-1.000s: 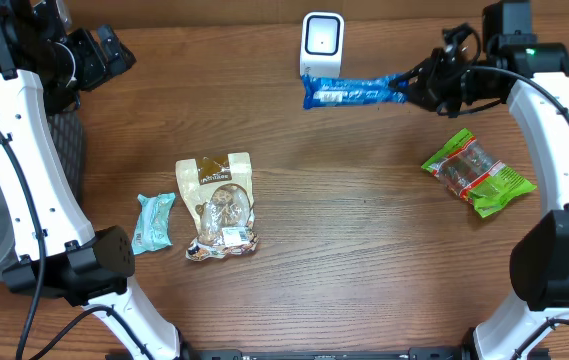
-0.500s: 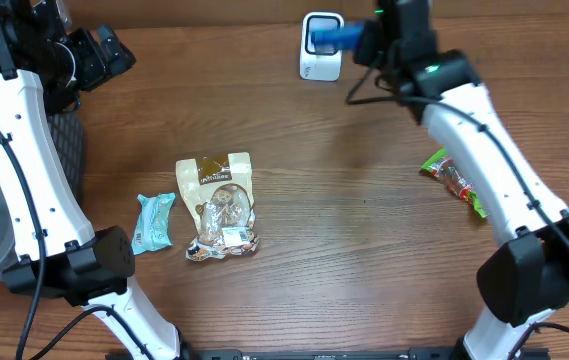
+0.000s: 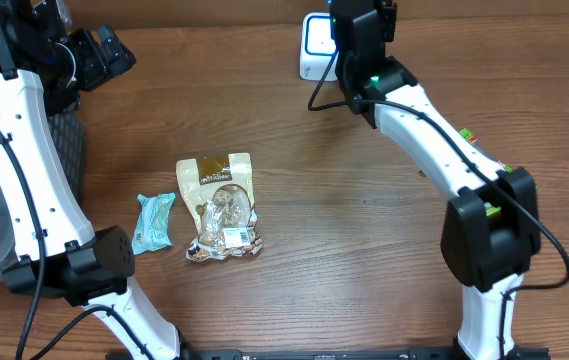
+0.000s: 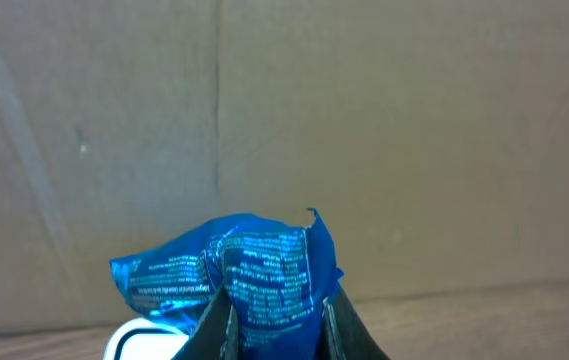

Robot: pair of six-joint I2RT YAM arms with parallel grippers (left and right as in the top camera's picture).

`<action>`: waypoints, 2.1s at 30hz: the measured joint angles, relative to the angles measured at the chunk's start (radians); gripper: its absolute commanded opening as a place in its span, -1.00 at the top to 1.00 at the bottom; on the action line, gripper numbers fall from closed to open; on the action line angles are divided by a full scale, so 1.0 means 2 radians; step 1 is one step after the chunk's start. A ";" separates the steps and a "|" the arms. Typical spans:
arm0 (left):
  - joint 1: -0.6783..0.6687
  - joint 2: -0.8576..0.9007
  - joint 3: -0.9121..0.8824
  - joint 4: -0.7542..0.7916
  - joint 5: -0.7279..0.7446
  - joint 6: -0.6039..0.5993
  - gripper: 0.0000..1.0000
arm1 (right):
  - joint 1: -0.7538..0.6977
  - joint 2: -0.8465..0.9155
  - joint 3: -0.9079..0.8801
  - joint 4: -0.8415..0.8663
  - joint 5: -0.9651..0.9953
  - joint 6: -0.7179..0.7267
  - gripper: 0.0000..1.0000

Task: Scan the item barcode
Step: 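Lift the blue packet and hold it under the white scanner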

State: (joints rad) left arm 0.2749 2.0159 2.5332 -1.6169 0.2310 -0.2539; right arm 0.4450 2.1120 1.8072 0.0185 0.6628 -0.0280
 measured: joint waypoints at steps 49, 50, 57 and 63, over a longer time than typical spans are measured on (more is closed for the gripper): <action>0.000 0.000 0.000 0.000 0.000 0.000 -1.00 | 0.014 0.080 0.000 0.131 -0.039 -0.203 0.92; 0.000 0.000 0.000 0.000 0.000 0.000 -1.00 | 0.014 0.083 0.000 0.135 -0.040 -0.205 0.92; 0.000 0.000 0.000 0.000 0.000 0.000 -0.99 | 0.014 0.093 0.000 0.137 -0.035 -0.211 0.92; 0.000 0.000 0.000 0.000 0.000 0.000 -1.00 | 0.018 0.093 0.001 0.098 0.008 -0.211 0.93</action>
State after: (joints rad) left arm 0.2749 2.0159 2.5332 -1.6173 0.2314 -0.2539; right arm 0.4812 2.2974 1.8084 0.2150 0.6792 -0.4496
